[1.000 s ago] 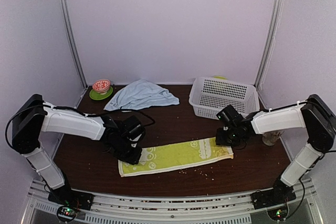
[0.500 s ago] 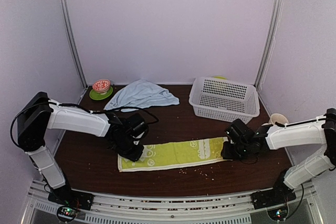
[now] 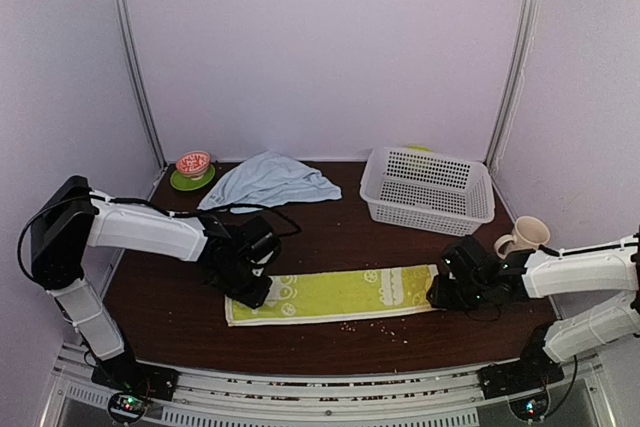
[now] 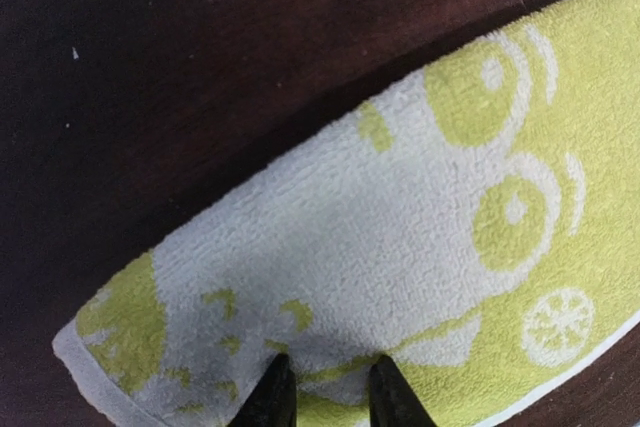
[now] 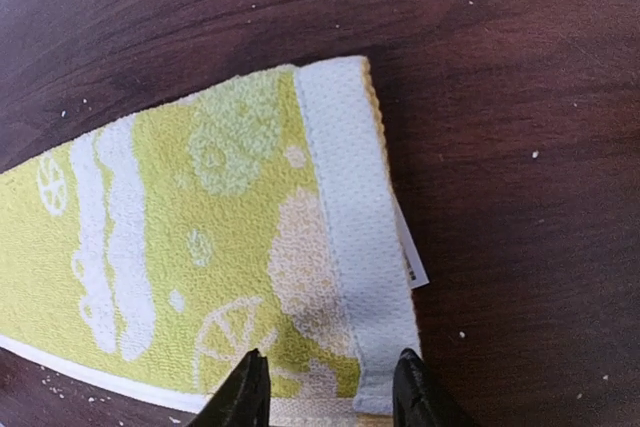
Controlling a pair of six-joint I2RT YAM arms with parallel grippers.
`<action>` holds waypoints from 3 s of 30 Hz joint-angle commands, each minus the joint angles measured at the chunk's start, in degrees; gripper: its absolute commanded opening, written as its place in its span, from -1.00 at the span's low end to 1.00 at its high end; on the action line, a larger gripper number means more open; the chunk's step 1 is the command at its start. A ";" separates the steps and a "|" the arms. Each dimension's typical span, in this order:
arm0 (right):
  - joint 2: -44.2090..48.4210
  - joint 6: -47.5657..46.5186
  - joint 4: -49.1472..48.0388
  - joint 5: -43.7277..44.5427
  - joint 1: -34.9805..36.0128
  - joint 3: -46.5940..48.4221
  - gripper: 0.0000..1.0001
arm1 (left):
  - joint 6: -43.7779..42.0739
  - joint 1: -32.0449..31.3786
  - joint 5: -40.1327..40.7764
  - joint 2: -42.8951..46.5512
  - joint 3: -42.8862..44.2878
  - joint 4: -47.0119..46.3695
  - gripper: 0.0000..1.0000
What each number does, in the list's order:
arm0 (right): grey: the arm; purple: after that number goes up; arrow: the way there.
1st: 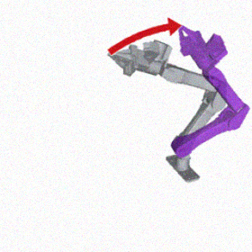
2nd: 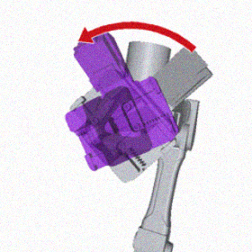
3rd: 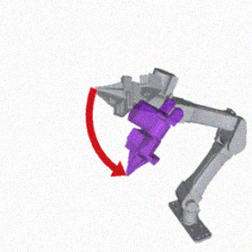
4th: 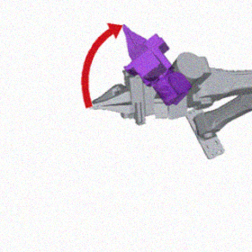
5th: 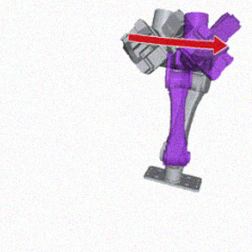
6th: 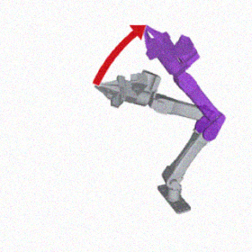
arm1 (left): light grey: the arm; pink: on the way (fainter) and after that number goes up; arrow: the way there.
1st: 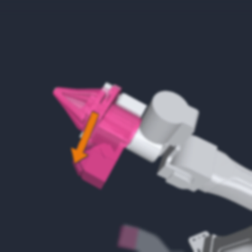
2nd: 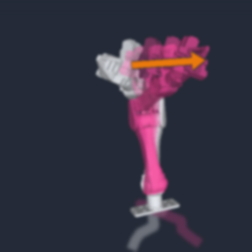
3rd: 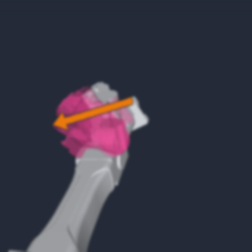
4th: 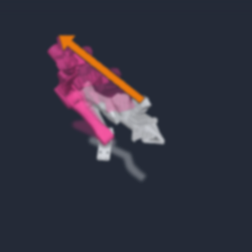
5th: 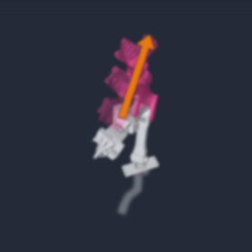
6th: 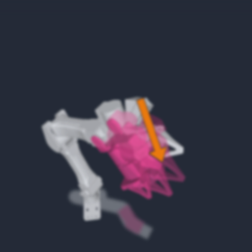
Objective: Roll the towels
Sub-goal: Smooth out the towel at the center of the board, then pick up the towel from the center of the board, then fold the towel at the center of the board.
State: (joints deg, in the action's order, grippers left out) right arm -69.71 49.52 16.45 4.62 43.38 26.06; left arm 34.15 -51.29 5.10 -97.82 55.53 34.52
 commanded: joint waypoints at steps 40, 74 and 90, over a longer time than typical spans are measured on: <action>-4.46 8.33 7.17 -3.17 -2.08 -0.83 -0.24 | 6.72 0.67 1.61 16.56 -5.35 -6.13 0.33; 6.18 -4.43 26.13 7.18 -0.65 15.75 -1.00 | 6.10 0.66 2.44 17.05 -6.06 -5.44 0.31; 7.30 -10.29 22.13 2.32 0.57 21.16 -1.00 | 8.69 -0.33 -0.95 15.20 -7.14 -8.80 0.29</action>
State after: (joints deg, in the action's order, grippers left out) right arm -61.91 39.75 40.62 8.01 42.76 45.30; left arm 41.25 -51.07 5.89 -81.71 49.45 29.56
